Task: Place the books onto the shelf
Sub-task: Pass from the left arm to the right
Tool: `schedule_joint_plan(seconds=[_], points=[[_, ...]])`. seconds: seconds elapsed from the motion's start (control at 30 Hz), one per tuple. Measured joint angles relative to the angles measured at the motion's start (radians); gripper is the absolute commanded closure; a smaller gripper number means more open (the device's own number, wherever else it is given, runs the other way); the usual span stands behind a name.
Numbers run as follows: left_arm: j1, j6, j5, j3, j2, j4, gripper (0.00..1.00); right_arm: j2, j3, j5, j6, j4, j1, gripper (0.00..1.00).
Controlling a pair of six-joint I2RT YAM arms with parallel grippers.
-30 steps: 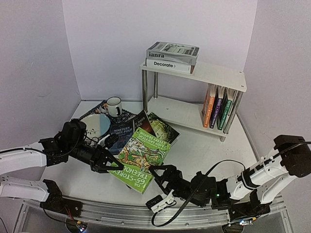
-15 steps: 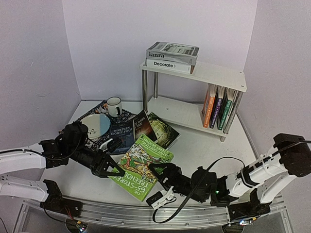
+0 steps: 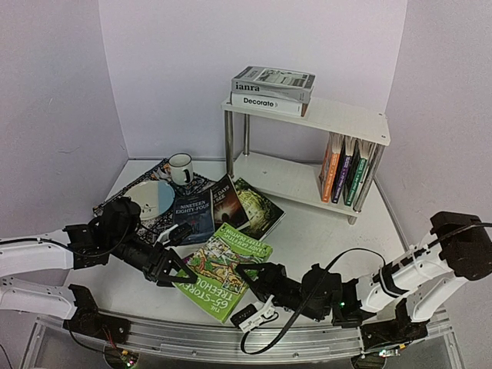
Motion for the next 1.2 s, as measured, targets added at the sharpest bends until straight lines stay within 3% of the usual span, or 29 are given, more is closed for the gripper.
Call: schedule_joint_plan(seconds=[0.17,0.3,0.6,1.0,1.1,1.2], points=[[0.0,0.082,-0.095,0.035,0.0,-0.094,0.14,0.0,0.005,0.033,0.034,-0.018,-0.001,1.0],[0.012,0.138,-0.217,0.093,-0.012,-0.185,0.02,0.003,0.006,0.096,0.074,-0.033,0.003,1.0],[0.024,0.215,-0.512,0.218,-0.173,-0.315,0.0,0.046,0.084,0.385,0.275,-0.096,0.009,1.0],[0.024,0.227,-0.601,0.22,-0.201,-0.348,0.0,0.094,0.204,0.559,0.613,-0.12,-0.076,1.0],[0.024,0.232,-0.625,0.22,-0.235,-0.348,0.0,0.088,0.26,0.554,0.786,-0.254,-0.131,1.0],[0.024,0.235,-0.654,0.22,-0.287,-0.348,0.0,0.065,0.325,0.489,1.01,-0.498,-0.205,1.0]])
